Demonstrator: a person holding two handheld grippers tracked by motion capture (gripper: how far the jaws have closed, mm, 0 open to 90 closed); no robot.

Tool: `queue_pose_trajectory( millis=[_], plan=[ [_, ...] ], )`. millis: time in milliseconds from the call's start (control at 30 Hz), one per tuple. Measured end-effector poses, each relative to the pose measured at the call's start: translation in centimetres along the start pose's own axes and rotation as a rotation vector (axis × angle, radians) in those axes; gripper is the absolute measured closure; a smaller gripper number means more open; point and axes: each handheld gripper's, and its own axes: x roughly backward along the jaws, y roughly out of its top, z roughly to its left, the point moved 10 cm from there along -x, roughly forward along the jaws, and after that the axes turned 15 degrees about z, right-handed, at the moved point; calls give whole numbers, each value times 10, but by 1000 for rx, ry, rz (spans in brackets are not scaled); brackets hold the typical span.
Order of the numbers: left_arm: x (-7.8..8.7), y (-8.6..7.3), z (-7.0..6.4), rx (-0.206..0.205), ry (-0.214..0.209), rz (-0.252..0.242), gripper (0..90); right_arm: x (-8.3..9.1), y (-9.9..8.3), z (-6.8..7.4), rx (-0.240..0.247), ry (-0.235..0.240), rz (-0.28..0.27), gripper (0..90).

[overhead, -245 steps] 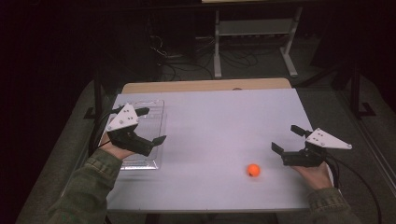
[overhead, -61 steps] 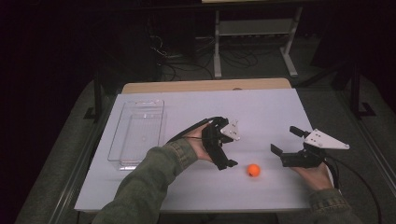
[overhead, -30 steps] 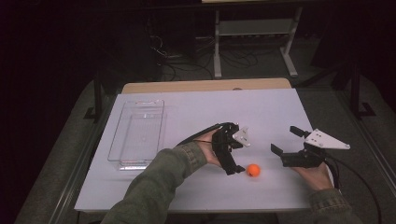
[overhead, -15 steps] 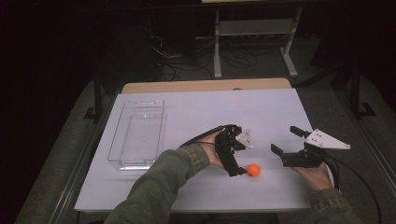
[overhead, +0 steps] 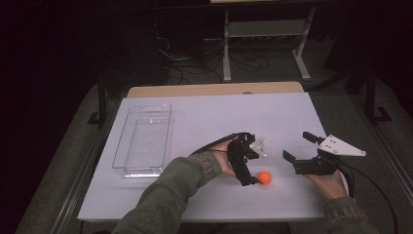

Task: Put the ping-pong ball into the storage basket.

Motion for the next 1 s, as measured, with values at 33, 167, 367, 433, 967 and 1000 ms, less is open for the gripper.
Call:
queue_pose_trajectory(
  millis=[33,167,367,433,967,1000],
  plan=[
    [-1,0,0,0,-1,2,0,0,0,0,1,-2,-1,0],
    [-5,0,0,-4,-3,10,0,0,0,-1,0,-2,-2,0],
    [-11,1,1,-5,-9,14,0,0,0,0,1,-1,-1,0],
    [-13,1,1,-2,-12,17,0,1,0,0,1,-1,-3,0],
    [-27,1,0,1,-31,38,0,1,0,-1,2,0,-4,0],
    [-28,2,0,0,-33,39,0,1,0,-1,3,0,-4,0]
  ],
)
